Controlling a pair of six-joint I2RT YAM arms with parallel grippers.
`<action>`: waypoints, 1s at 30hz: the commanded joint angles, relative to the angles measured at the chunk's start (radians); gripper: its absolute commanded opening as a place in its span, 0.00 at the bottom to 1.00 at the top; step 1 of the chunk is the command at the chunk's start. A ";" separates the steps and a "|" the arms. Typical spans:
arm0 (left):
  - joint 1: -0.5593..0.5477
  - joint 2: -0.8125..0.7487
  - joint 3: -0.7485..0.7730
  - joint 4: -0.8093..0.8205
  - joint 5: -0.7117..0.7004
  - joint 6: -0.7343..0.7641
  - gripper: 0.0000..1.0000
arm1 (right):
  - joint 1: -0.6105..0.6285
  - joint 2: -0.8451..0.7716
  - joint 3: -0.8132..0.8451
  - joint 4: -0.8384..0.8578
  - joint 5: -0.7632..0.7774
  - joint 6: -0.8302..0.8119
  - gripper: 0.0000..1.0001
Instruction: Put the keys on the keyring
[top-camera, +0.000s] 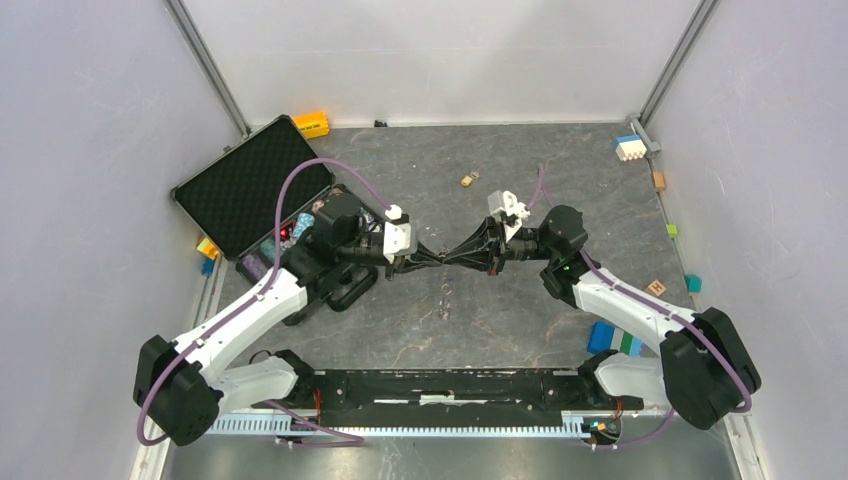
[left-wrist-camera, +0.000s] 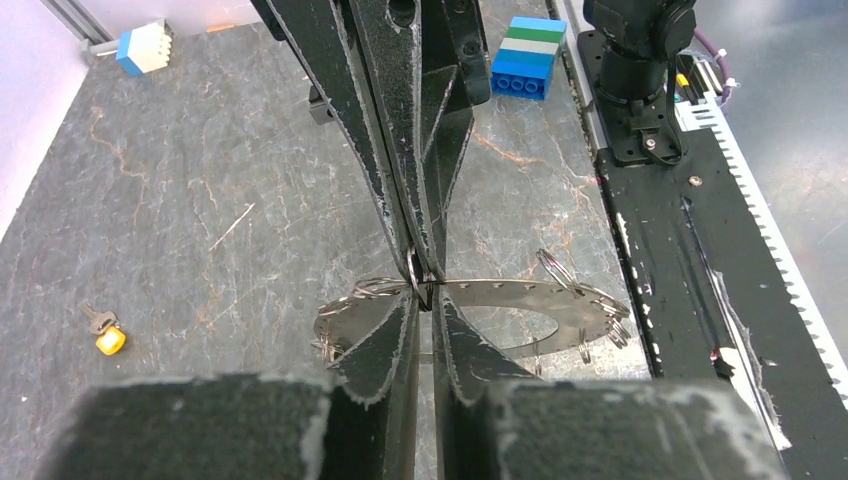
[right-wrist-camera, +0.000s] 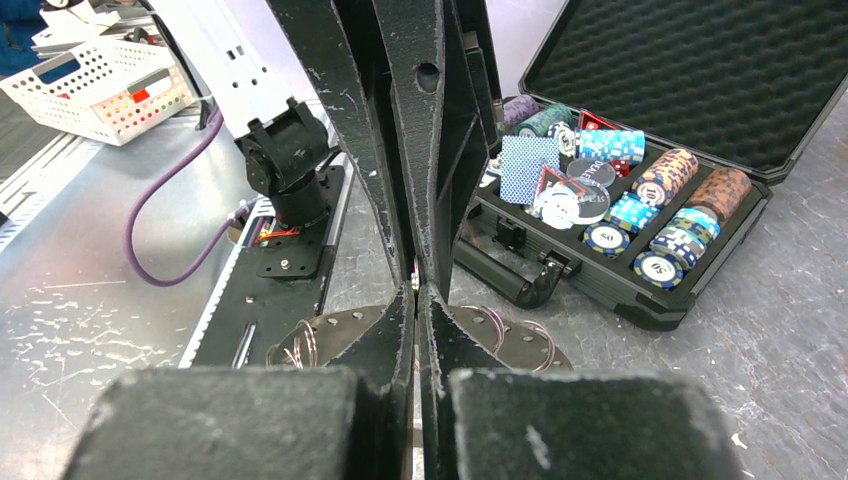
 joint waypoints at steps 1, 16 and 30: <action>0.001 0.005 0.002 0.073 0.030 -0.049 0.12 | 0.000 -0.006 0.003 0.036 0.002 -0.028 0.00; 0.001 -0.013 -0.006 0.033 -0.038 -0.016 0.02 | 0.000 -0.028 0.057 -0.267 0.053 -0.316 0.00; 0.001 0.042 0.043 -0.019 -0.054 -0.002 0.14 | 0.010 -0.020 0.065 -0.299 0.052 -0.338 0.00</action>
